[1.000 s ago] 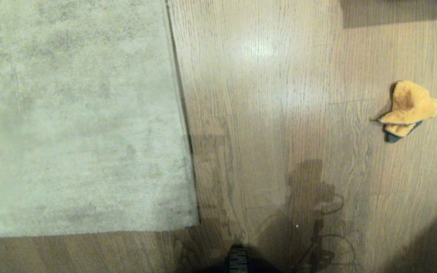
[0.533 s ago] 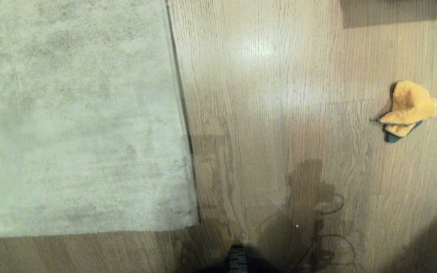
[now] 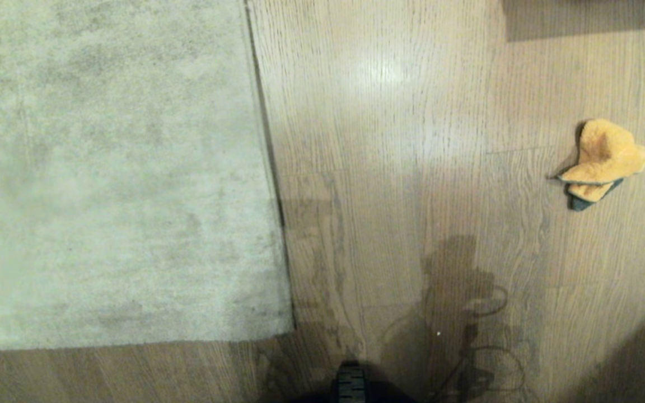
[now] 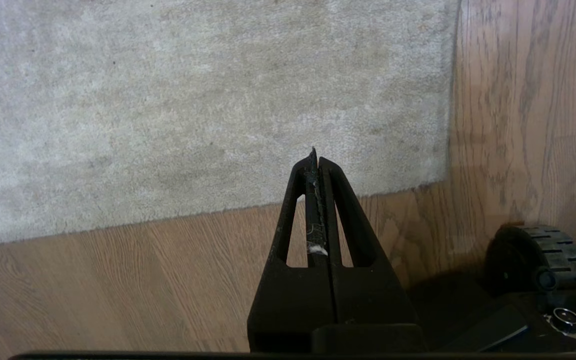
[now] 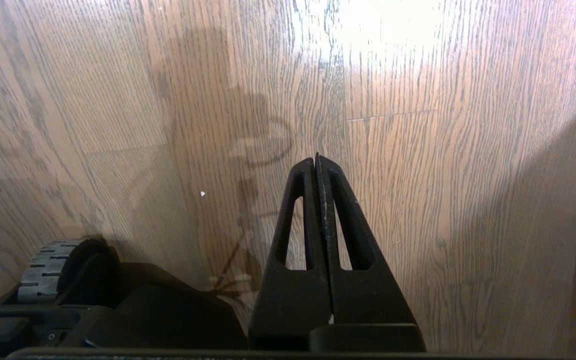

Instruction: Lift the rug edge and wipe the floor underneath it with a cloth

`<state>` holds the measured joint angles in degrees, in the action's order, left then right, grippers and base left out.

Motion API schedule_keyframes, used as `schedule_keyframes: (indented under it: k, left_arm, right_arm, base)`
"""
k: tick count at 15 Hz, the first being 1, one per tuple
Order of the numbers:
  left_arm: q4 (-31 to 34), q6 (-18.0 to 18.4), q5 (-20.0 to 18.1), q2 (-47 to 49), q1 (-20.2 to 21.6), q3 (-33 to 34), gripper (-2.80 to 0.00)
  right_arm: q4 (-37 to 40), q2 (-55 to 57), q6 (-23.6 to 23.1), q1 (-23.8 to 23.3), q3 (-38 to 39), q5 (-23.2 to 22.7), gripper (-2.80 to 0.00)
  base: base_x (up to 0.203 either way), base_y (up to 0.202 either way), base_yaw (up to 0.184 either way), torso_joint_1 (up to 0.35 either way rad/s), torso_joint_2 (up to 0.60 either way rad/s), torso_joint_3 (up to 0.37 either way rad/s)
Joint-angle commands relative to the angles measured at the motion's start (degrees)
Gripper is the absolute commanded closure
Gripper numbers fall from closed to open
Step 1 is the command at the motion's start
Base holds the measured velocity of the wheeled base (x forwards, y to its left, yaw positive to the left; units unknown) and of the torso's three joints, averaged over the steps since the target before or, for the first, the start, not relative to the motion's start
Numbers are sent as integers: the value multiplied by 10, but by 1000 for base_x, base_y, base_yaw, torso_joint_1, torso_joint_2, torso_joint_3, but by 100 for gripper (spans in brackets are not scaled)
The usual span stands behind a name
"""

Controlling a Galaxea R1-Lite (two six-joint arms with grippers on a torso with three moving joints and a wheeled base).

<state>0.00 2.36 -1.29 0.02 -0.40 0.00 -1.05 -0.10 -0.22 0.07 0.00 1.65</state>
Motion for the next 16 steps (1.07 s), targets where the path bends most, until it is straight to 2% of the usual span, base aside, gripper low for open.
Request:
schedule_keyframes:
  k: [1, 16]
  left_arm:
    - [0, 0, 1, 0, 0, 0, 0]
    - [0, -4, 1, 0, 0, 0, 0]
  right_arm:
    - [0, 1, 0, 0, 0, 0, 0]
    - [0, 1, 0, 0, 0, 0, 0]
  base:
    - [0, 0, 0, 0, 0, 0]
    - [0, 0, 0, 3, 2, 186]
